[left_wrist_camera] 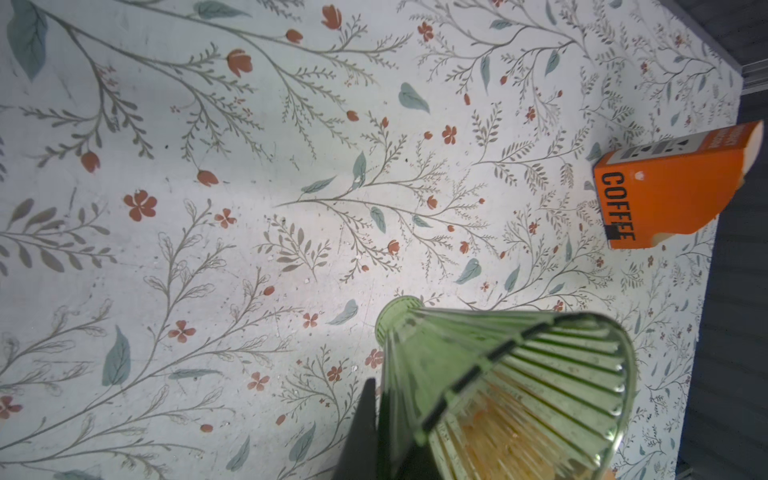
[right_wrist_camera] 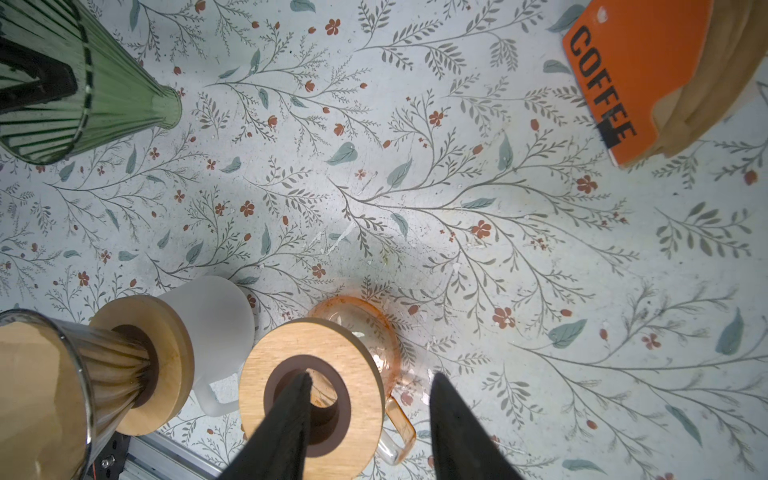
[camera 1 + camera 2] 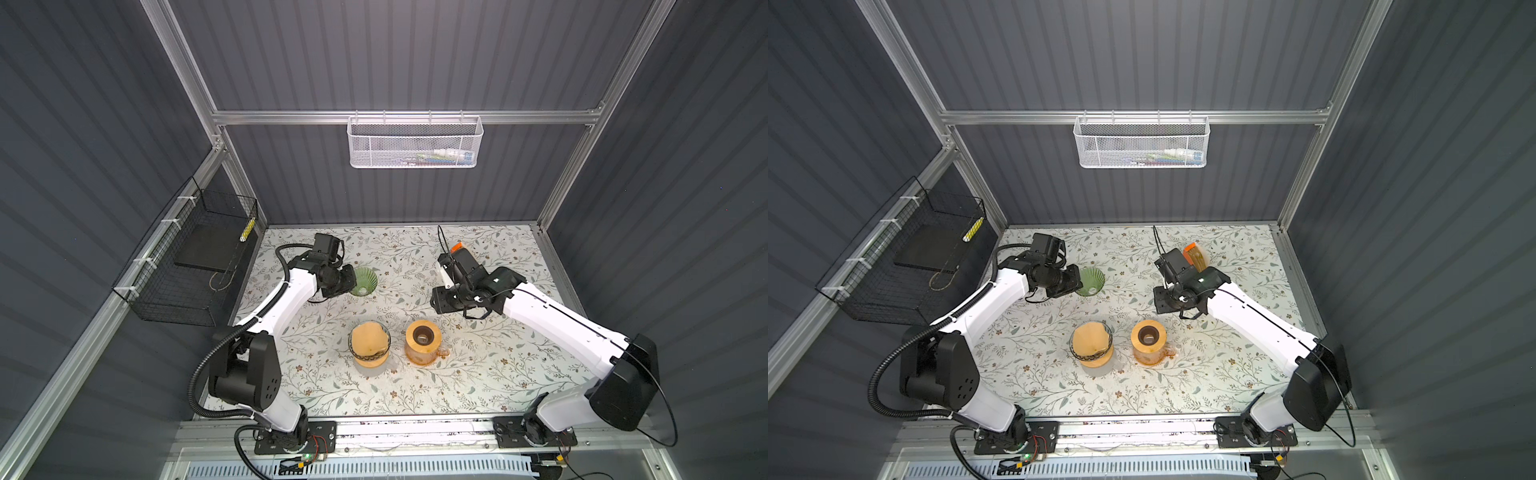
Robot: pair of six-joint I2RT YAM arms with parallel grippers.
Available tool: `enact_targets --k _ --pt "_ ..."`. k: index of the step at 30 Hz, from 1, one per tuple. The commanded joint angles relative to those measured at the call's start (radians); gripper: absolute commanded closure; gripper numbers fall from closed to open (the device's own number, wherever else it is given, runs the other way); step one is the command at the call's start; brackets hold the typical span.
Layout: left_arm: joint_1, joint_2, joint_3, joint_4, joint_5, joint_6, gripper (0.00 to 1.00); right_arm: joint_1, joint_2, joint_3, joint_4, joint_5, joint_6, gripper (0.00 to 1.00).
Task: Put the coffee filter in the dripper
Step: 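Grasp the green glass dripper with the left gripper and lift it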
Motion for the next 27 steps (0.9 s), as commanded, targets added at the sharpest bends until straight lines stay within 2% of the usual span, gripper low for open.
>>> enact_targets --k 1,6,13,20,27 --pt "-0.015 -0.044 0.072 -0.066 0.009 0.033 1.00 -0.010 -0.028 -0.016 0.015 0.004 0.017 0.52" --pt "-0.076 -0.046 0.180 -0.146 0.001 0.076 1.00 -0.029 -0.068 -0.050 0.057 -0.018 0.030 0.51" --pt "-0.233 -0.018 0.293 -0.243 -0.034 0.087 1.00 -0.076 -0.137 -0.105 0.082 -0.032 0.033 0.51" --pt "-0.404 0.017 0.314 -0.264 -0.053 0.063 1.00 -0.119 -0.204 -0.148 0.086 -0.061 0.034 0.50" --pt "-0.515 0.041 0.279 -0.275 -0.056 0.041 1.00 -0.181 -0.271 -0.199 0.114 -0.139 0.074 0.49"
